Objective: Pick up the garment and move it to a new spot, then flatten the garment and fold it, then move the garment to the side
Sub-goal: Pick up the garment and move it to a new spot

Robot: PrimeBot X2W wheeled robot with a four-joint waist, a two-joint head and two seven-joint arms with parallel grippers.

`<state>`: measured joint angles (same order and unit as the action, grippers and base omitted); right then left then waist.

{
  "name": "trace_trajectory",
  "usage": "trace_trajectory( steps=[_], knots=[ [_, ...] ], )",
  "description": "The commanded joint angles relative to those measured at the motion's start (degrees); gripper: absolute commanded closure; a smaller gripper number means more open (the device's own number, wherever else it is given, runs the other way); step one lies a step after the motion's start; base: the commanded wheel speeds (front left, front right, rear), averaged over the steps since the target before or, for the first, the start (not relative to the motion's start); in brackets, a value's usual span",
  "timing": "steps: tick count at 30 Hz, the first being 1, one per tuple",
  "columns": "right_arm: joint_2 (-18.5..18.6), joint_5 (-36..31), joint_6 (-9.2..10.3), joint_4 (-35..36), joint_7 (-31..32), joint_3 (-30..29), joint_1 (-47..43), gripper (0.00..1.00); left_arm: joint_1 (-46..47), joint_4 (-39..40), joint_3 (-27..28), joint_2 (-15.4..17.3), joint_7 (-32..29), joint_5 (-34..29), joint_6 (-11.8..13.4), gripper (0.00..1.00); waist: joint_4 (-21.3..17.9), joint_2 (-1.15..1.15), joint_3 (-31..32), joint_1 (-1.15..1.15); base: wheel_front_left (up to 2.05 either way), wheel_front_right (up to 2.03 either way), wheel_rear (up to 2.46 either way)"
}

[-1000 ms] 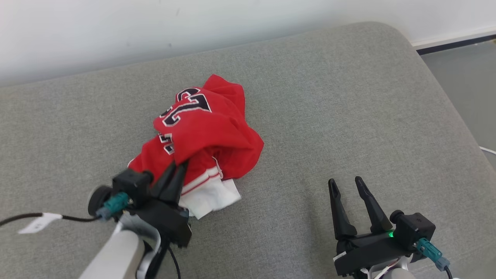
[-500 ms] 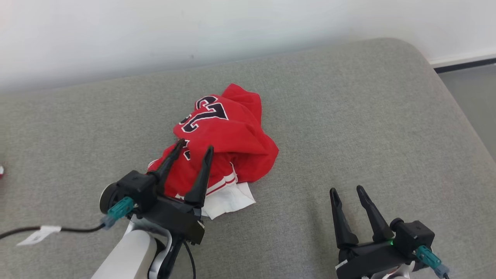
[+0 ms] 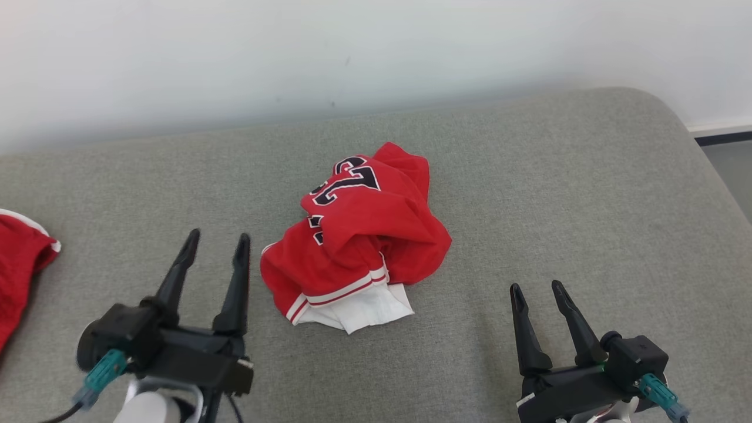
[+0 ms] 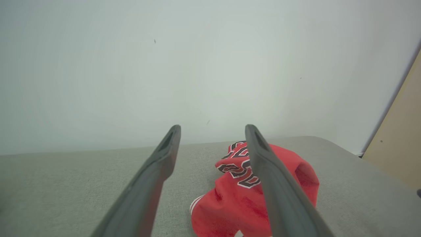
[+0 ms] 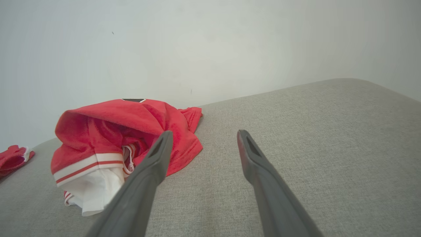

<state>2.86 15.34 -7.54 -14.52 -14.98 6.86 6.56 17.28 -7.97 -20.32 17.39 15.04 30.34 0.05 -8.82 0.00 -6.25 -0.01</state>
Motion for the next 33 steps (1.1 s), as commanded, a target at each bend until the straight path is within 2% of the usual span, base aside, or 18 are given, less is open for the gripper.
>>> trace_trajectory(
  steps=[1,7,12,20,22,28,33],
  knots=[
    [0.0,-0.3,0.10,0.0,-0.2,0.0,-0.8,0.00,-1.7,0.9,0.8,0.4,0.2,-1.1,0.5,0.00,0.6,0.00,0.7,0.01,0.00,0.00,0.00],
    [0.0,-0.8,0.10,0.1,-0.2,0.1,-1.6,0.00,-9.3,3.9,7.2,-0.4,0.2,-4.8,1.0,0.00,1.2,0.00,2.4,0.01,0.00,0.00,0.00],
    [0.0,-1.4,0.10,0.1,-0.2,0.0,-2.2,0.00,-15.4,5.7,13.7,-3.0,0.2,-8.0,0.5,0.00,1.8,0.00,3.6,0.01,0.00,0.00,0.00],
    [0.0,-1.9,0.10,0.2,-0.2,-0.4,-3.2,0.00,-21.8,9.2,23.2,-9.0,0.2,-14.4,-2.9,0.00,2.9,0.00,4.7,0.01,0.00,0.00,0.00],
    [0.0,-2.1,0.10,0.3,-0.2,-0.4,-3.4,0.00,-22.8,9.2,24.4,-9.7,0.2,-17.0,-3.9,0.00,3.2,0.00,4.9,0.01,0.00,0.00,0.00],
    [0.0,-2.6,0.10,0.3,-0.2,0.2,-4.1,0.00,-25.2,8.3,27.8,-12.6,0.2,-19.9,-6.4,0.00,3.2,0.00,5.5,0.01,0.00,0.00,0.00],
    [0.0,-3.4,0.10,0.4,-0.2,-0.3,-4.5,0.00,-26.0,8.1,29.7,-13.5,0.2,-21.1,-7.0,0.00,3.1,0.00,5.6,0.01,0.00,0.00,0.00]
  ],
)
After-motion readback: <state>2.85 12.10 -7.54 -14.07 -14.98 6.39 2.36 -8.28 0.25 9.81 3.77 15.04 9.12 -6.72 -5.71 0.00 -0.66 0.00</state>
